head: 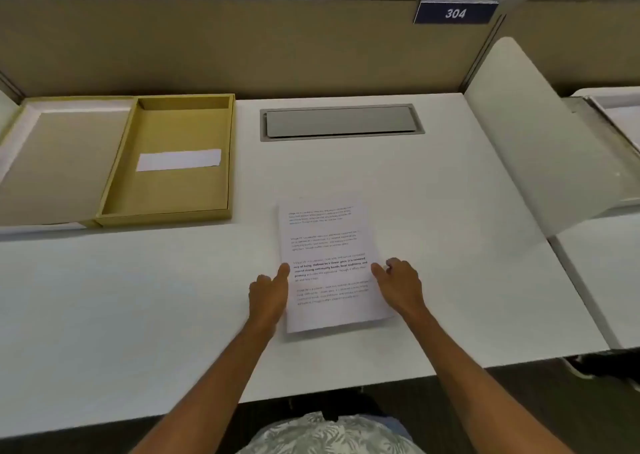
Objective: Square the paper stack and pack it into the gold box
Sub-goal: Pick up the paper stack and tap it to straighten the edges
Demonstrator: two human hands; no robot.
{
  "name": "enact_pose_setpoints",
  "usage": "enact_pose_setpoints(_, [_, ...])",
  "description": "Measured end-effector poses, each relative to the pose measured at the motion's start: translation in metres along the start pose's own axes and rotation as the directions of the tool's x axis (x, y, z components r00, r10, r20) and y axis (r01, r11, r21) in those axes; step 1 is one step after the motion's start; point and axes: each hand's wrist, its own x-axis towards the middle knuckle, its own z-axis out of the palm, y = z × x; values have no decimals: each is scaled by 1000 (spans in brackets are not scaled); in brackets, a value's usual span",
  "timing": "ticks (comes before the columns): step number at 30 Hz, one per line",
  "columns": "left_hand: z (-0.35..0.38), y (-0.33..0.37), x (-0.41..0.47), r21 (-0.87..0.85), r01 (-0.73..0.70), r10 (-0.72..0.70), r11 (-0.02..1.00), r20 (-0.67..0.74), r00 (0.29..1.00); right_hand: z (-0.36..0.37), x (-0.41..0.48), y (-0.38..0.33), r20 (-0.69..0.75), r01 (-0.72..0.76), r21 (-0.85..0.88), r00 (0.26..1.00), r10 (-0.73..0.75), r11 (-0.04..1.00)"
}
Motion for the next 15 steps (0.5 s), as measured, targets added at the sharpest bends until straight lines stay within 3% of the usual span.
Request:
enact_pose_setpoints(4, [7, 10, 7, -269, 155, -126, 951, 122, 984, 1, 8, -8, 33, -232, 117, 973, 230, 966])
enact_pose_setpoints(8, [7, 16, 15, -404, 241, -198, 882, 145, 969, -2, 18, -14, 142, -357, 315, 934, 328, 879])
enact_pose_setpoints(12, [5, 17, 20, -402, 271, -214, 874, 182, 960, -3, 28, -13, 245, -422, 419, 905, 347, 804])
enact_pose_setpoints(15, [6, 15, 24, -377, 254, -197, 891, 184, 963, -1, 31, -12, 258, -422, 404, 904, 341, 812])
